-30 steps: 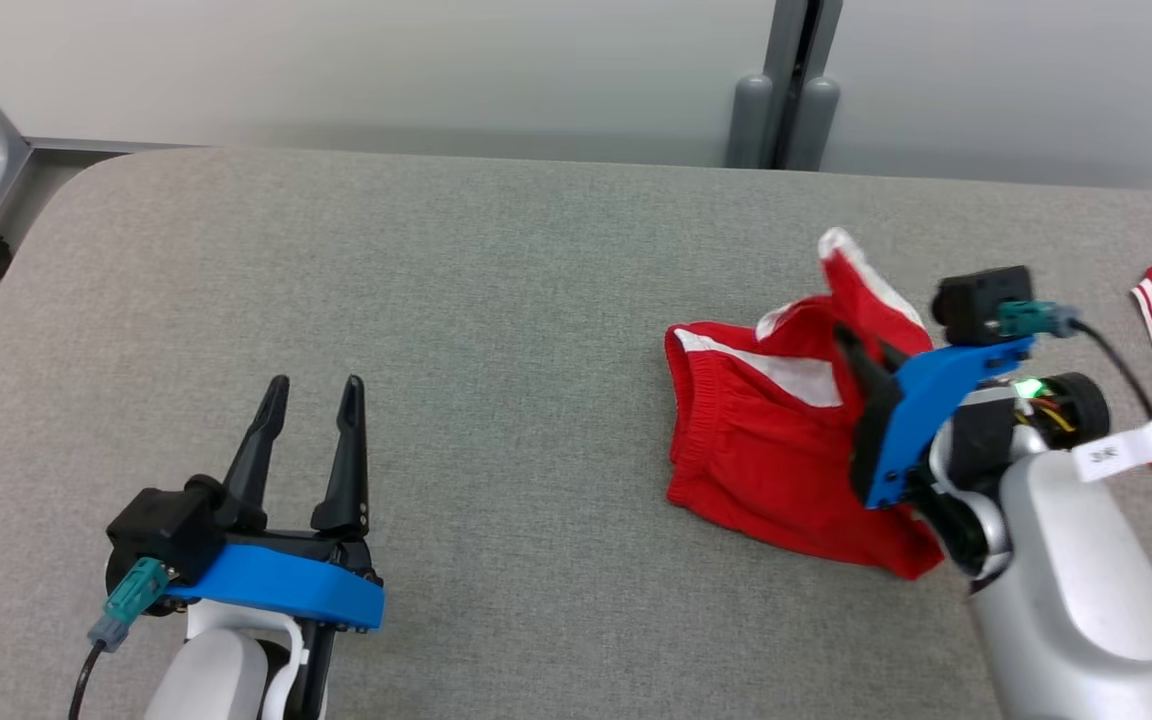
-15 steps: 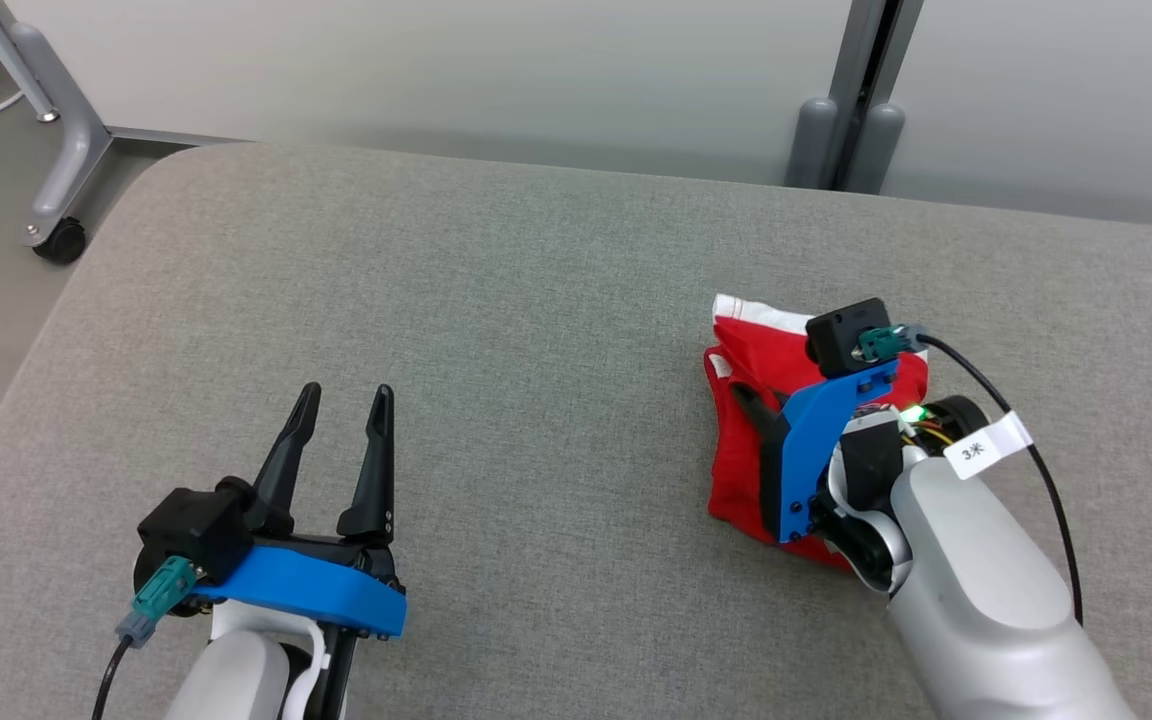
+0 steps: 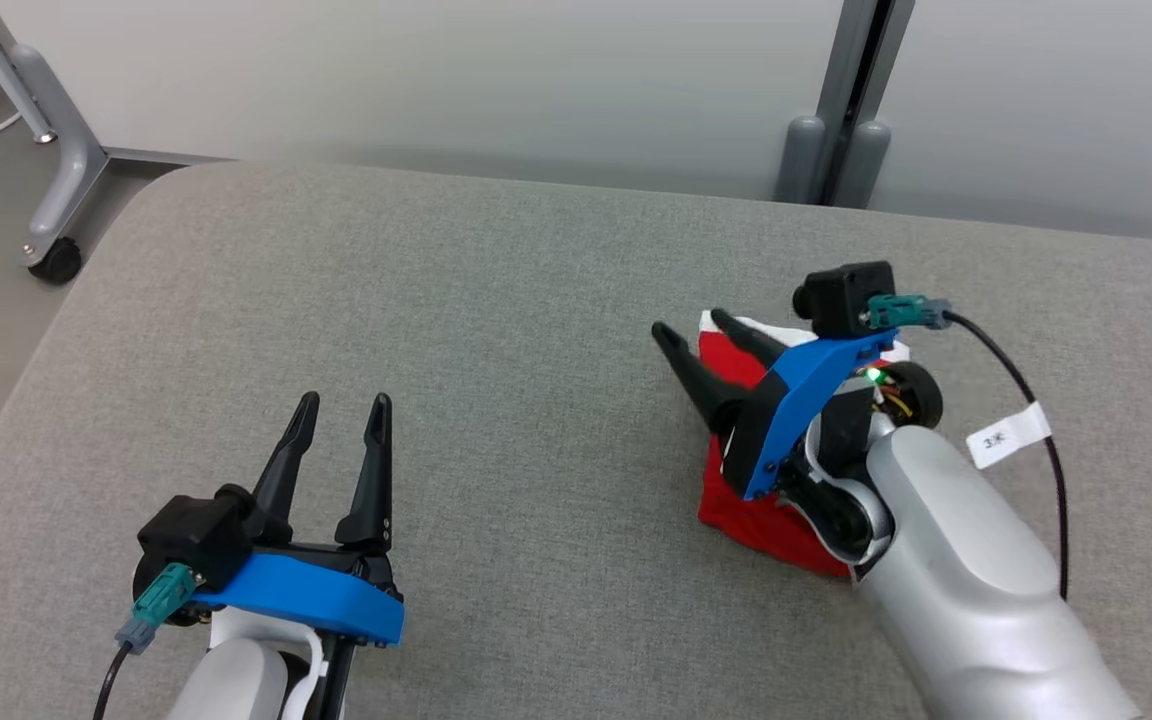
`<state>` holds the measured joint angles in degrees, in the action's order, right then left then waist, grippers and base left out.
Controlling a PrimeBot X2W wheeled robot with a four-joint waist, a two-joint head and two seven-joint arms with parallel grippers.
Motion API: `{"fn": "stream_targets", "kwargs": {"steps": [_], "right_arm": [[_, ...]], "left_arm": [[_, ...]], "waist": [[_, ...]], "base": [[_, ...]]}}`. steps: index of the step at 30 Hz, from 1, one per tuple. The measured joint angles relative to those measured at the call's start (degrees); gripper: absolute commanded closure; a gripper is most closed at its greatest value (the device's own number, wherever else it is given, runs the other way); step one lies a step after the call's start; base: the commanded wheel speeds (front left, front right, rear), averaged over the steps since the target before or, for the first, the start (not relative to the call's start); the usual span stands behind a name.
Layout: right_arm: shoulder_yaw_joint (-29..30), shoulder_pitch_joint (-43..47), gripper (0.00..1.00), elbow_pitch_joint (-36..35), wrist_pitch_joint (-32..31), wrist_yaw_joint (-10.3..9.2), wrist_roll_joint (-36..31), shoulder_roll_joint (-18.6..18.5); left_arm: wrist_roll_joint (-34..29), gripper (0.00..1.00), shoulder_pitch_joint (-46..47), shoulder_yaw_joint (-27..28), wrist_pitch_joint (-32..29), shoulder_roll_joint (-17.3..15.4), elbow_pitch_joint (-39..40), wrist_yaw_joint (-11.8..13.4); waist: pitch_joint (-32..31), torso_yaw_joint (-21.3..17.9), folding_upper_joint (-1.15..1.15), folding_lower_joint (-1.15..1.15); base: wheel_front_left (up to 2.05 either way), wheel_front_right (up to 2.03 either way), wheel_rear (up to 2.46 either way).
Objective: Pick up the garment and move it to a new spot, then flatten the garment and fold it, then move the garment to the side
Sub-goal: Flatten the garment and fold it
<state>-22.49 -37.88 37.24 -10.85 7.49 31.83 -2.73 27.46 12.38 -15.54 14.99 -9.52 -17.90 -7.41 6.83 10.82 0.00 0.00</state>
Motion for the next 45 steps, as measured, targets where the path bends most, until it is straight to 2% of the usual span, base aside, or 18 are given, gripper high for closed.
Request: {"fn": "stream_targets", "kwargs": {"steps": [3, 7, 12, 16, 21, 22, 23, 25, 26, 27, 33, 39, 45], "right_arm": [[2.1, -0.28, 0.0, -2.18, 1.97, 0.0, -1.97, -1.1], [7.78, 1.82, 0.0, -4.61, 3.48, 0.0, -7.1, -6.03], [15.66, 7.54, 0.0, -5.34, 2.87, -0.01, -14.93, -9.89], [18.89, 11.63, 0.0, -5.48, 2.36, 0.0, -19.14, -9.13], [18.48, 13.77, 0.02, -4.6, 1.83, 0.0, -21.8, -5.8], [17.83, 13.78, 0.12, -4.34, 1.83, 0.0, -22.15, -5.26], [17.1, 13.73, 0.51, -4.0, 1.83, 0.0, -22.5, -4.95], [15.46, 13.63, 0.67, -2.79, 1.85, 0.0, -22.53, -4.38], [14.47, 13.52, 0.93, -2.21, 1.78, 0.0, -22.7, -4.11], [13.4, 13.35, 1.0, -1.55, 1.57, 0.0, -22.95, -3.79], [5.12, 12.67, 1.0, 1.78, -1.83, -0.01, -22.34, -2.45], [-3.32, 12.72, 1.0, -1.6, -2.81, 0.0, -18.84, -1.6], [-5.22, 12.94, 1.0, -5.09, -3.94, 0.0, -17.62, -2.44]], "left_arm": [[-0.23, 0.0, -0.57, 0.05, 0.0, -0.25, -0.16, -0.01], [-0.36, 0.0, -0.78, 0.33, 0.0, -0.64, -0.34, -0.01], [-1.0, 0.0, -1.03, 0.64, 0.0, -1.08, -0.62, -0.01], [-1.27, 0.0, -0.82, 0.99, 0.0, -1.55, -0.98, -0.01], [-1.34, 0.0, -0.09, 1.08, 0.0, -1.76, -1.1, -0.01], [-1.34, 0.0, 0.06, 0.92, 0.0, -1.77, -1.16, -0.01], [-1.34, 0.0, 0.31, 0.78, 0.0, -1.77, -1.19, -0.01], [-1.33, 0.0, 0.7, 0.41, 0.0, -1.75, -1.24, -0.01], [-1.32, 0.0, 0.72, 0.31, 0.0, -1.75, -1.29, -0.01], [-1.27, 0.0, 0.72, 0.19, 0.0, -1.77, -1.42, -0.01], [-1.18, 0.0, 0.9, -0.37, 0.0, -1.86, -1.81, -0.01], [-1.18, 0.0, 0.93, -0.35, 0.0, -1.99, -1.94, -0.01], [-1.24, 0.0, 0.91, -0.2, 0.0, -1.79, -1.93, -0.01]], "waist": [[-0.83, -0.68, 0.0, 0.0], [-1.94, -1.59, 0.0, 0.0], [-2.54, -2.79, 0.0, 0.0], [-2.23, -3.43, 0.0, 0.0], [-1.5, -3.58, 0.0, 0.0], [-1.39, -3.5, 0.0, 0.0], [-1.28, -3.39, 0.0, 0.0], [-1.08, -3.05, 0.0, 0.0], [-1.03, -2.85, 0.0, 0.0], [-1.02, -2.63, 0.0, 0.0], [-1.19, -1.39, 0.0, 0.0], [-1.5, -1.32, 0.0, 0.0], [-1.88, -2.0, 0.0, 0.0]], "base": [[0.0, 0.0, 0.0], [0.0, 0.0, 0.0], [0.0, 0.0, 0.0], [0.0, 0.0, 0.0], [0.0, 0.0, 0.0], [0.0, 0.0, 0.0], [0.0, 0.0, 0.0], [0.0, 0.0, 0.0], [0.0, 0.0, 0.0], [0.0, 0.0, 0.0], [0.0, 0.0, 0.0], [0.0, 0.0, 0.0], [0.0, 0.0, 0.0]]}}
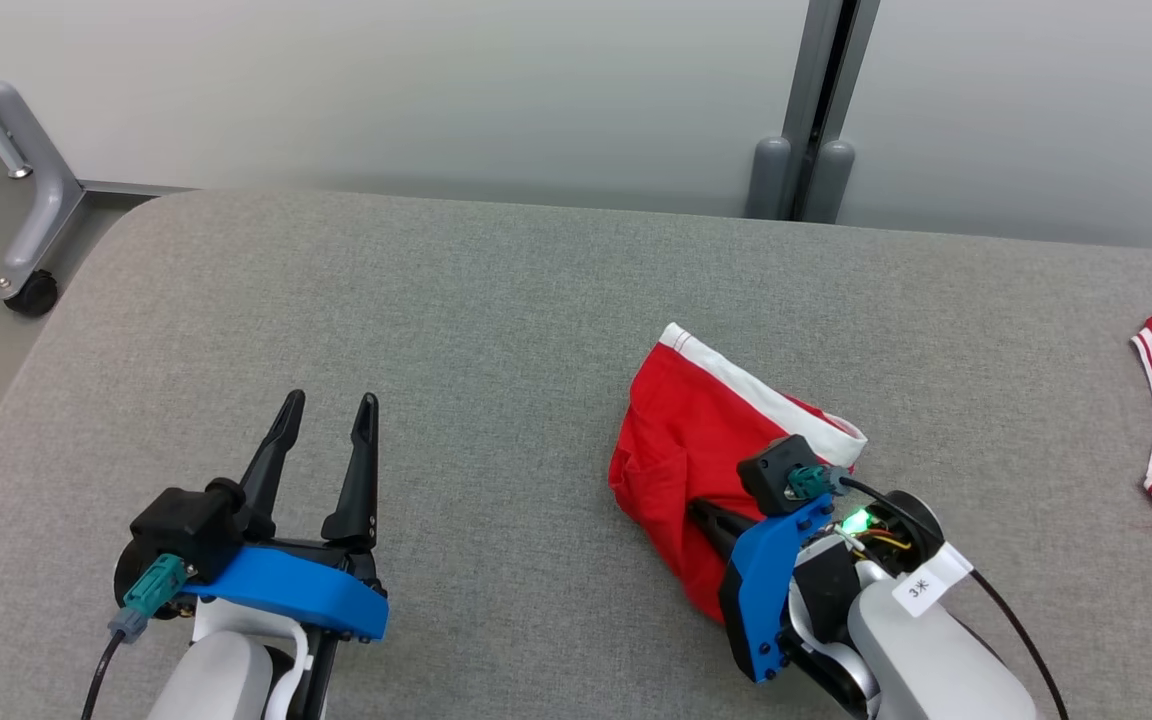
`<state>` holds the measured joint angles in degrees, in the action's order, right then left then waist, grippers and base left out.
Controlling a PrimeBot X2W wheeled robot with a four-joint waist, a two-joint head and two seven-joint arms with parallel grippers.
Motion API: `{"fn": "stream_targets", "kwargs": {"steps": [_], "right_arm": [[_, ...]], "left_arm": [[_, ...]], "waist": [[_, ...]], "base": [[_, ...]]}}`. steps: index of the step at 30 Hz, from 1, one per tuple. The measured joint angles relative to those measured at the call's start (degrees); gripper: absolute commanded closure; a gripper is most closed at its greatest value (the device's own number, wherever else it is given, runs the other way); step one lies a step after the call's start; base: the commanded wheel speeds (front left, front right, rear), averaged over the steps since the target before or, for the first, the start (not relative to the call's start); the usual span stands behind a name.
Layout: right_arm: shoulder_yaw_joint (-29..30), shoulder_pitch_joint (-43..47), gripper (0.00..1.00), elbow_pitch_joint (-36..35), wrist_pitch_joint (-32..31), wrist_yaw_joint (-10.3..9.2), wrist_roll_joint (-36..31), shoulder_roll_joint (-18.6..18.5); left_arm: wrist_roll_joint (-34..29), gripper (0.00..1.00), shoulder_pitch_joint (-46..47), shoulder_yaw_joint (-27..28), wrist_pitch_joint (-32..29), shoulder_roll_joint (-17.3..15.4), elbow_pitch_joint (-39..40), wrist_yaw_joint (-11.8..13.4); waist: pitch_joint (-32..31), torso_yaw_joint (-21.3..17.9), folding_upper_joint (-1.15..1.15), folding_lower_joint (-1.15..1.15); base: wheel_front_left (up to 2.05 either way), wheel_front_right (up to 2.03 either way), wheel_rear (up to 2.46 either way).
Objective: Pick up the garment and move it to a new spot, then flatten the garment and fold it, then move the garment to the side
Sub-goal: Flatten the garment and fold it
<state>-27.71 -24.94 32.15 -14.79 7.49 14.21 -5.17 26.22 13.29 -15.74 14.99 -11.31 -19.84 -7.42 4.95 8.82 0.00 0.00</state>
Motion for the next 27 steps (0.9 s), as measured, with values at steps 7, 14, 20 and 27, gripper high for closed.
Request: {"fn": "stream_targets", "kwargs": {"steps": [7, 14, 20, 27], "right_arm": [[3.43, 1.33, 1.0, -2.19, -1.15, 0.0, -0.02, -0.89], [5.61, 5.55, 0.0, -9.36, -1.46, 0.0, 2.82, -0.82], [9.34, 11.13, 0.0, -20.34, -2.54, 0.0, 6.06, -1.44], [20.08, 16.5, 0.0, -27.75, -1.15, 0.0, 0.32, -1.37]], "left_arm": [[-0.01, 0.0, 0.0, -0.04, 0.0, 0.05, 0.04, 0.0], [0.02, 0.0, -0.19, 0.0, 0.0, 0.04, 0.08, 0.0], [-0.01, 0.0, -1.58, 0.93, -0.01, -0.2, 0.4, 0.0], [-0.44, 0.0, -3.0, 2.27, 0.0, -0.24, 1.36, 0.0]], "waist": [[-0.35, -0.41, 0.0, 0.01], [-0.66, -0.6, 0.0, 0.0], [-1.42, -1.35, 0.0, 0.0], [-1.98, -2.7, 0.0, 0.0]], "base": [[0.0, 0.0, 0.0], [0.0, 0.0, 0.0], [0.0, 0.0, 0.0], [0.0, 0.0, 0.0]]}}
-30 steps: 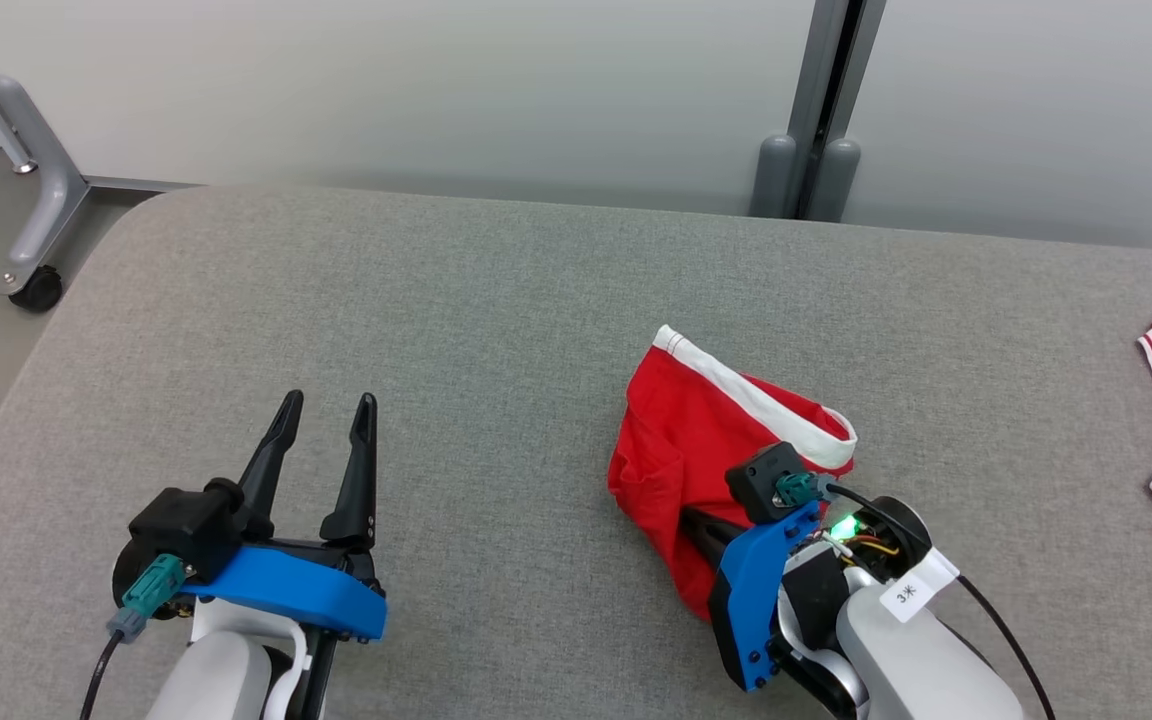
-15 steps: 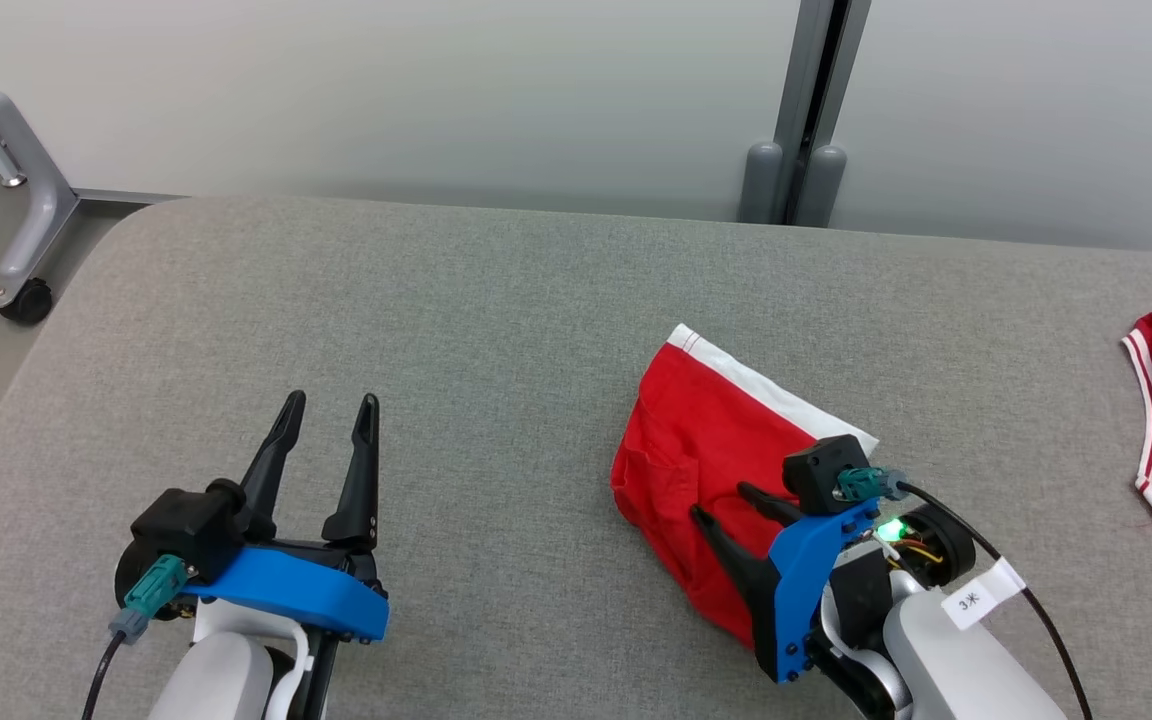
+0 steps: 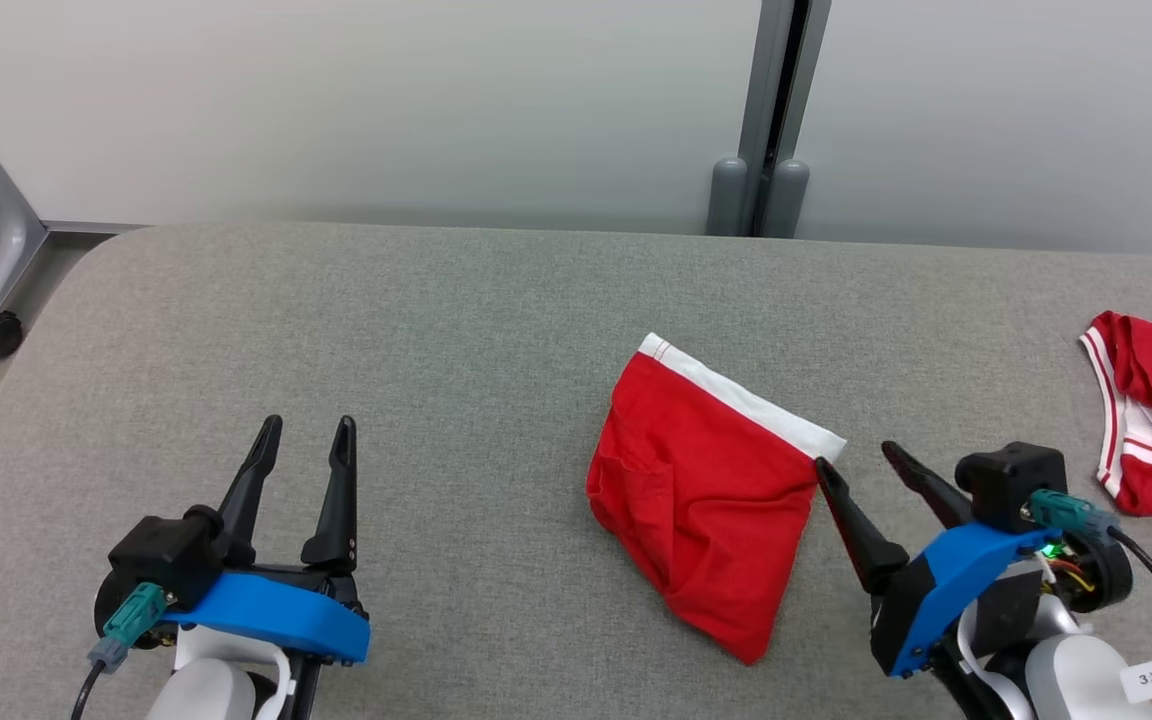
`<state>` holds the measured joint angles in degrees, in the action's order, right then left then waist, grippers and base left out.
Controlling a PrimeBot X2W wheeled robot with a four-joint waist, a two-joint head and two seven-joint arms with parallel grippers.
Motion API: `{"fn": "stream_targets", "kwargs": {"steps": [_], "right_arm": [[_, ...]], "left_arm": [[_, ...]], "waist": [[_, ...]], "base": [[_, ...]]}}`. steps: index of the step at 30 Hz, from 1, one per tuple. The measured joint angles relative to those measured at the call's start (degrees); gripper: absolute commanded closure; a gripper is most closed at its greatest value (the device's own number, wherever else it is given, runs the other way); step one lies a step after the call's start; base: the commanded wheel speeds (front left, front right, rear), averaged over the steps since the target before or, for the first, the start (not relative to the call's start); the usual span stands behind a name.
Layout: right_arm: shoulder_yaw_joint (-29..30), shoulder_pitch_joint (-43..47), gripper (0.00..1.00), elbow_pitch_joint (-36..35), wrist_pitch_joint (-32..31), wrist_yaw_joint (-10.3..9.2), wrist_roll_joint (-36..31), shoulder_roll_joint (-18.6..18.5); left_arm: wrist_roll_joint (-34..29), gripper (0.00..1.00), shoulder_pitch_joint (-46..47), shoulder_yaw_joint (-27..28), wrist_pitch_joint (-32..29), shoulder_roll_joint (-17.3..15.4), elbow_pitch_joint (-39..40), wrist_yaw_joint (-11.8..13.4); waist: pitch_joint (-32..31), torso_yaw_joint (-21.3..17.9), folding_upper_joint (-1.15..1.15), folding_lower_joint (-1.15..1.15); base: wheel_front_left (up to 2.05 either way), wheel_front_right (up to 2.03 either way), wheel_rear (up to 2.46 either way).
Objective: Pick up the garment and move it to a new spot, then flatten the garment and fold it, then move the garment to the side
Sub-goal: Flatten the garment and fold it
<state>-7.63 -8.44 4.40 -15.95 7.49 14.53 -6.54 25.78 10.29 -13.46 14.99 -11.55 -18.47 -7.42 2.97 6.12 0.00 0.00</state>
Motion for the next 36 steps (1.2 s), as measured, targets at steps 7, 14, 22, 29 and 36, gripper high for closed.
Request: {"fn": "stream_targets", "kwargs": {"steps": [7, 14, 22, 29, 36], "right_arm": [[-1.15, -3.45, 0.0, 6.34, 1.86, 0.0, -6.64, 0.66], [-10.06, -9.3, 1.0, 14.84, 0.03, 0.0, -8.54, 1.42], [-15.08, -13.55, 1.0, 23.61, -2.08, 0.0, -8.8, 0.79], [-17.8, -16.84, 1.0, 28.69, -2.54, 0.0, -7.97, 0.85], [-21.82, -20.12, 1.0, 30.63, -1.1, 0.0, -5.63, 1.88]], "left_arm": [[-0.13, 0.0, 0.17, -0.45, 0.0, 0.19, 0.31, 0.0], [-0.05, 0.0, 0.9, -1.58, 0.0, 0.2, 0.11, 0.0], [0.15, 0.0, 1.42, -1.94, 0.0, 0.37, 0.0, 0.0], [0.36, 0.0, 1.87, -1.94, 0.0, 0.59, 0.01, 0.0], [0.36, 0.0, 2.29, -1.96, 0.0, 0.83, -0.07, 0.0]], "waist": [[0.56, 0.2, 0.0, 0.0], [1.13, 1.65, 0.0, 0.0], [1.66, 3.23, 0.0, 0.0], [2.4, 4.07, 0.0, 0.0], [2.43, 4.56, 0.0, 0.0]], "base": [[0.0, 0.0, 0.0], [0.0, 0.0, 0.0], [0.0, 0.0, 0.0], [0.0, 0.0, 0.0], [0.0, 0.0, 0.0]]}}
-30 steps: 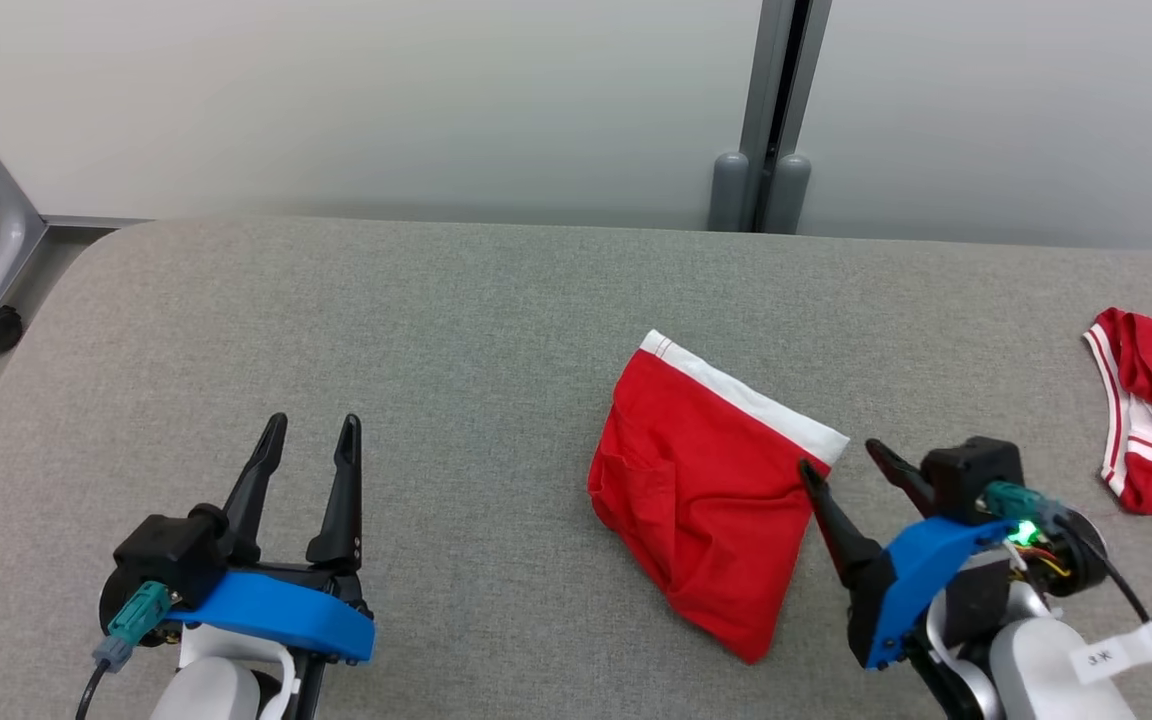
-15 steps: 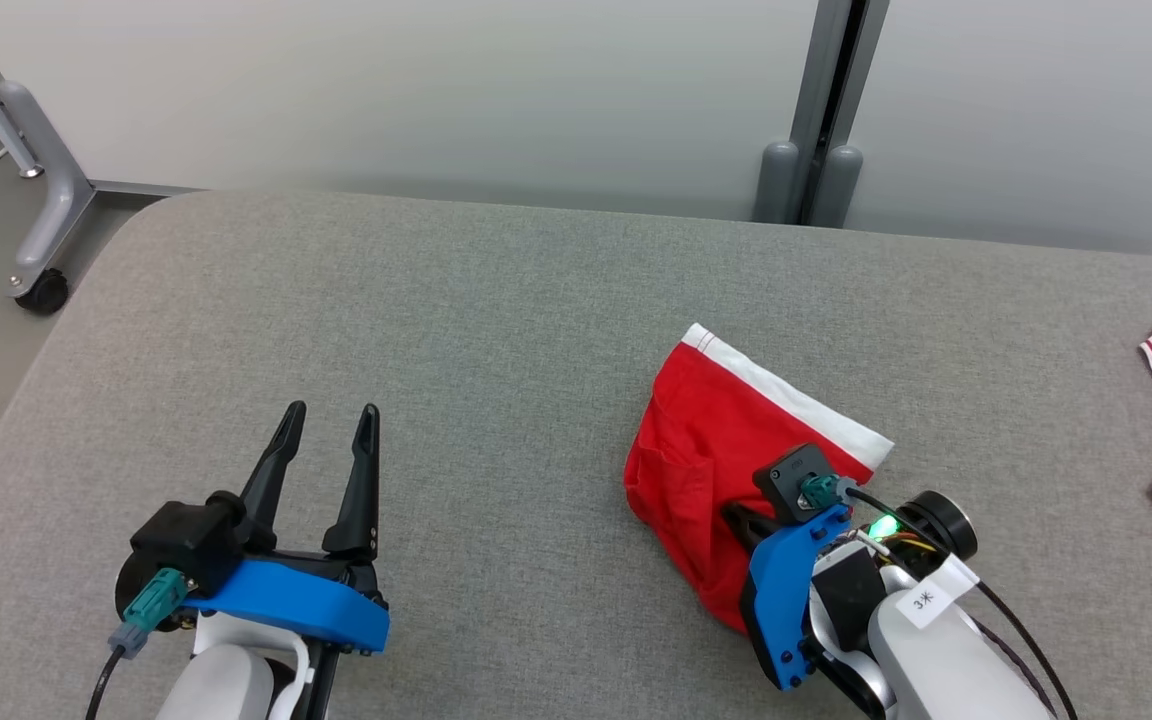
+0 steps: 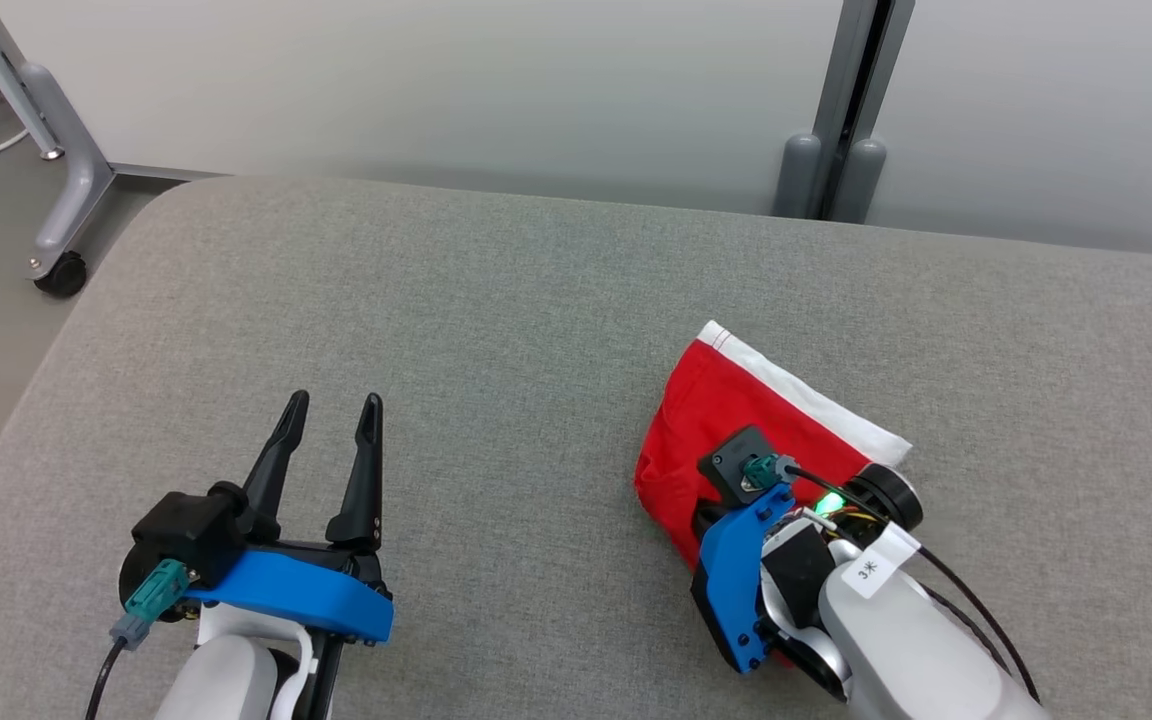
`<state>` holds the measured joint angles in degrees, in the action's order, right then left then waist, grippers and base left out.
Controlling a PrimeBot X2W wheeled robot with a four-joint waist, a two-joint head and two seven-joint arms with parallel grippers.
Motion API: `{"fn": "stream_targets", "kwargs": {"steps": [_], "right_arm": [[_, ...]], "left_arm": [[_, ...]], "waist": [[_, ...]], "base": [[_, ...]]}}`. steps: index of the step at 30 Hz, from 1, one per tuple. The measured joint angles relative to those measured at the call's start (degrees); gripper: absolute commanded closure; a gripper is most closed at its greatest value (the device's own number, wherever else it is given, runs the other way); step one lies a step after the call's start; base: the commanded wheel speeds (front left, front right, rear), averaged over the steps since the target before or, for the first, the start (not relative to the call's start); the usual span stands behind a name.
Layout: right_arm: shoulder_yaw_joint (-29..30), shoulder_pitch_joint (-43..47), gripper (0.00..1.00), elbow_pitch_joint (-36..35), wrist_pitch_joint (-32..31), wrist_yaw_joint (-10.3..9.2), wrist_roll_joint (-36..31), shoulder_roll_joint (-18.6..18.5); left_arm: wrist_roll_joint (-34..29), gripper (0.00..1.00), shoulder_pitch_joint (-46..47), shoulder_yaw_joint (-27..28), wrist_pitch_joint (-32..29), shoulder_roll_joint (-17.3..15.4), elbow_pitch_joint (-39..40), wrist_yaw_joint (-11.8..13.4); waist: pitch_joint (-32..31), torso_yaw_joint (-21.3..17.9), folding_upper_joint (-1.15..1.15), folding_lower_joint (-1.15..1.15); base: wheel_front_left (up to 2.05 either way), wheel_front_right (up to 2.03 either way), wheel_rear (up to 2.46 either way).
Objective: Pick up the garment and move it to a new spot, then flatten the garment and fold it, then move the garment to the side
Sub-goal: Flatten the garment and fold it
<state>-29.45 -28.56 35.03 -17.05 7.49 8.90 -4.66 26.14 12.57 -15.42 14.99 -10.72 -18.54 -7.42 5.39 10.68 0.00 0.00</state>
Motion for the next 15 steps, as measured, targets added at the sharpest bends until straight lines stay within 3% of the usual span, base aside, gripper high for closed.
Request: {"fn": "stream_targets", "kwargs": {"steps": [6, 11, 15], "right_arm": [[-5.66, -2.09, 1.0, 0.86, 1.1, 0.0, 3.02, 0.8], [-13.78, -2.29, 1.0, -0.49, 1.82, 0.0, 11.43, 1.57], [-16.8, -2.49, 1.0, -3.09, 4.61, 0.0, 17.73, 1.76]], "left_arm": [[0.0, 0.0, 0.0, -0.01, 0.0, 0.05, 0.0, 0.0], [0.01, 0.0, 0.02, -0.03, 0.0, 0.14, 0.01, 0.0], [0.02, 0.0, 0.06, 0.26, 0.0, 0.15, 0.02, 0.0]], "waist": [[-0.23, 0.2, 0.0, 0.0], [0.06, 0.4, 0.0, 0.0], [0.23, 0.13, 0.0, 0.0]], "base": [[0.0, 0.0, 0.0], [0.0, 0.0, 0.0], [0.0, 0.0, 0.0]]}}
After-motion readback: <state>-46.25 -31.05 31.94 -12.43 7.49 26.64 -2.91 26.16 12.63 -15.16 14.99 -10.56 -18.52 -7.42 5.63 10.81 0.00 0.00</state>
